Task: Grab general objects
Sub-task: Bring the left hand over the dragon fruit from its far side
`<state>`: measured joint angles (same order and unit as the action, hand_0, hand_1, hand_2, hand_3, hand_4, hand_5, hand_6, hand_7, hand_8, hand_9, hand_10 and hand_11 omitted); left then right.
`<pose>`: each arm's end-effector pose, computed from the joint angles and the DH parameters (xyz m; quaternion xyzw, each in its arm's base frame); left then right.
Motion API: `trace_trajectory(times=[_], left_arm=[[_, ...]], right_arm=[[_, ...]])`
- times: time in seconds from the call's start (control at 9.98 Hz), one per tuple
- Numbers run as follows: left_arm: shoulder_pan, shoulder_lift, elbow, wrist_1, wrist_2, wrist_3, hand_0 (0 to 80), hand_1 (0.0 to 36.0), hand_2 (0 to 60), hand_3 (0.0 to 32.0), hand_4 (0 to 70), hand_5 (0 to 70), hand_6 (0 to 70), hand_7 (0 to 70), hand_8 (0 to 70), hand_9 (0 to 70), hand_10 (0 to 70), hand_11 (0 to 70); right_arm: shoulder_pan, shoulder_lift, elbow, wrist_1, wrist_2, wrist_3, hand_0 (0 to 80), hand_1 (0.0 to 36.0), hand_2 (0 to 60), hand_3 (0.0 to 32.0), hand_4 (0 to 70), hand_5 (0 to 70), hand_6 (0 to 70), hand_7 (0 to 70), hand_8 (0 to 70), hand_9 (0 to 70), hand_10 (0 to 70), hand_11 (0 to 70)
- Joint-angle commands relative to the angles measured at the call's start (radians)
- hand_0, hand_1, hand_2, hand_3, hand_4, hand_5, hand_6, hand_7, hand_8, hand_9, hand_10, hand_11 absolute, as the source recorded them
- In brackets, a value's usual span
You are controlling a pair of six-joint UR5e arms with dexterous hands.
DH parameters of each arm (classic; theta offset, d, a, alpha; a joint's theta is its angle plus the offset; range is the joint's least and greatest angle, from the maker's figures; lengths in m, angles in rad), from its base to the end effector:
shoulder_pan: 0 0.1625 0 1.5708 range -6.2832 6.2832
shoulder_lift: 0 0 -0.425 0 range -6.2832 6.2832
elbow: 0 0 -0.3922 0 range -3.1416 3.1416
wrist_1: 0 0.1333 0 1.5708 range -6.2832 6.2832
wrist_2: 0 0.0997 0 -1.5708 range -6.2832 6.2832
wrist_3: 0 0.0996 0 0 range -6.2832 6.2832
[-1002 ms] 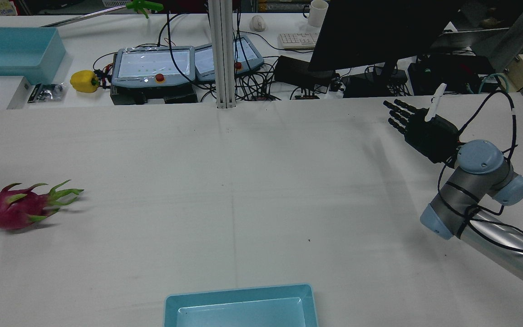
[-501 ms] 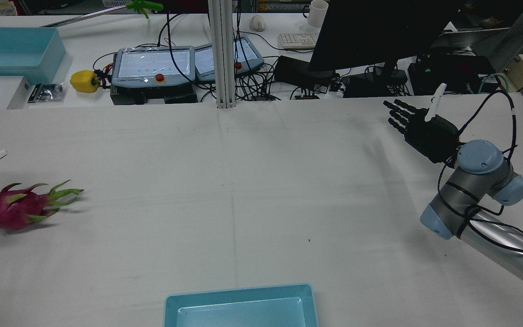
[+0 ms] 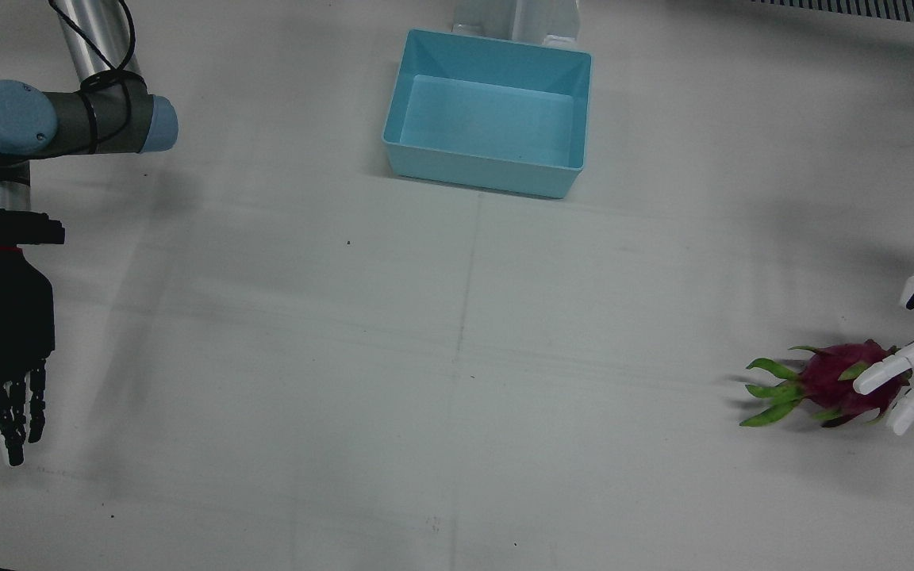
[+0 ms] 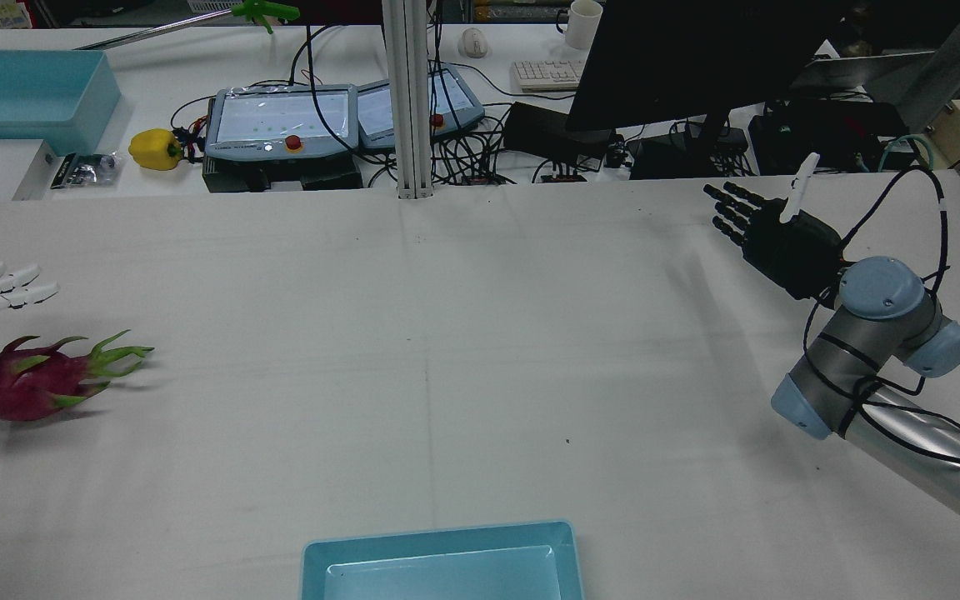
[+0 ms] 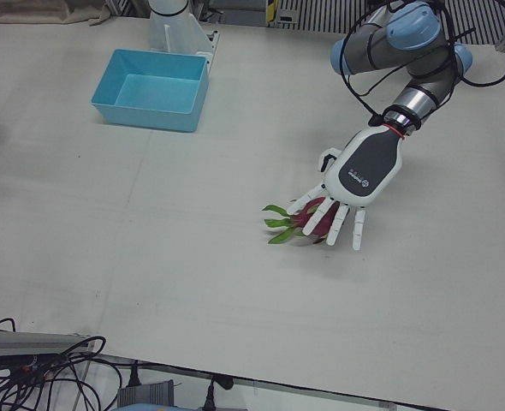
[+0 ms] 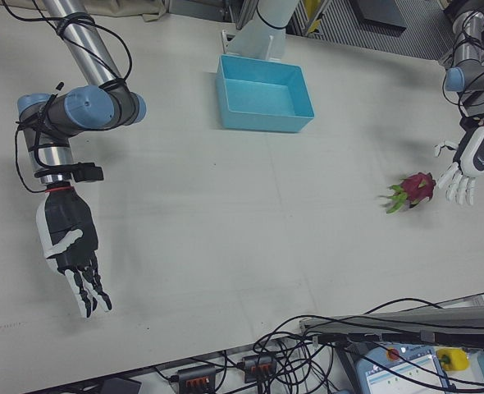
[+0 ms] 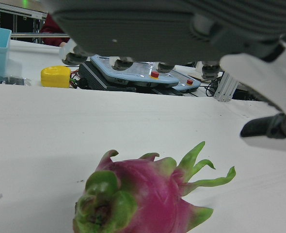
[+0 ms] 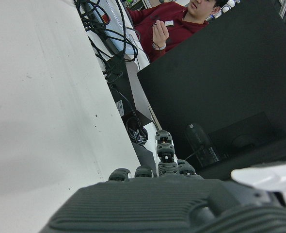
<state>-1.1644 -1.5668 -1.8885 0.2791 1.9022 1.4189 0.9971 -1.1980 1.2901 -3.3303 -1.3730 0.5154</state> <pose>0.0927 -0.4706 0.5628 0.2438 0.6760 -0.3253 0.6147 -0.2151 -0.6146 0.6309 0.2840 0.6100 -0.7384 0.0449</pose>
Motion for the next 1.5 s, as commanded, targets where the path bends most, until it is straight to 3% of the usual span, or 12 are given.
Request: trace_trajectory(times=[0.0, 0.1, 0.2, 0.3, 1.3, 1.4], left_arm=[[0.000, 0.008, 0.040, -0.034, 0.001, 0.031, 32.2, 35.2, 60.0, 32.0, 0.0, 0.0, 0.0, 0.0, 0.0, 0.0, 0.0, 0.0], [-0.001, 0.010, 0.037, -0.040, 0.005, 0.029, 13.0, 28.3, 60.0, 32.0, 0.0, 0.0, 0.0, 0.0, 0.0, 0.0, 0.0, 0.0], [-0.001, 0.019, 0.037, -0.052, 0.003, 0.029, 65.3, 36.0, 60.0, 32.0, 0.0, 0.0, 0.0, 0.0, 0.0, 0.0, 0.5, 4.9], [-0.001, 0.028, 0.037, -0.063, 0.003, 0.028, 80.0, 36.0, 60.0, 32.0, 0.0, 0.0, 0.0, 0.0, 0.0, 0.0, 0.5, 6.9], [0.015, 0.034, 0.039, -0.023, 0.006, 0.028, 80.0, 36.0, 60.0, 32.0, 0.0, 0.0, 0.0, 0.0, 0.0, 0.0, 0.0, 5.2], [0.028, 0.033, 0.039, 0.003, 0.006, 0.019, 76.8, 36.0, 60.0, 32.0, 0.0, 0.0, 0.0, 0.0, 0.0, 0.0, 0.0, 3.5]], right_arm=[[0.000, 0.000, 0.000, 0.000, 0.000, 0.000, 0.0, 0.0, 0.0, 0.0, 0.0, 0.0, 0.0, 0.0, 0.0, 0.0, 0.0, 0.0], [0.000, 0.000, 0.000, 0.000, 0.000, 0.000, 0.0, 0.0, 0.0, 0.0, 0.0, 0.0, 0.0, 0.0, 0.0, 0.0, 0.0, 0.0], [0.000, 0.000, 0.000, 0.000, 0.000, 0.000, 0.0, 0.0, 0.0, 0.0, 0.0, 0.0, 0.0, 0.0, 0.0, 0.0, 0.0, 0.0], [0.000, 0.000, 0.000, 0.000, -0.001, 0.000, 0.0, 0.0, 0.0, 0.0, 0.0, 0.0, 0.0, 0.0, 0.0, 0.0, 0.0, 0.0], [0.000, 0.000, 0.000, 0.000, -0.001, 0.000, 0.0, 0.0, 0.0, 0.0, 0.0, 0.0, 0.0, 0.0, 0.0, 0.0, 0.0, 0.0], [0.000, 0.000, 0.000, 0.000, 0.000, 0.000, 0.0, 0.0, 0.0, 0.0, 0.0, 0.0, 0.0, 0.0, 0.0, 0.0, 0.0, 0.0]])
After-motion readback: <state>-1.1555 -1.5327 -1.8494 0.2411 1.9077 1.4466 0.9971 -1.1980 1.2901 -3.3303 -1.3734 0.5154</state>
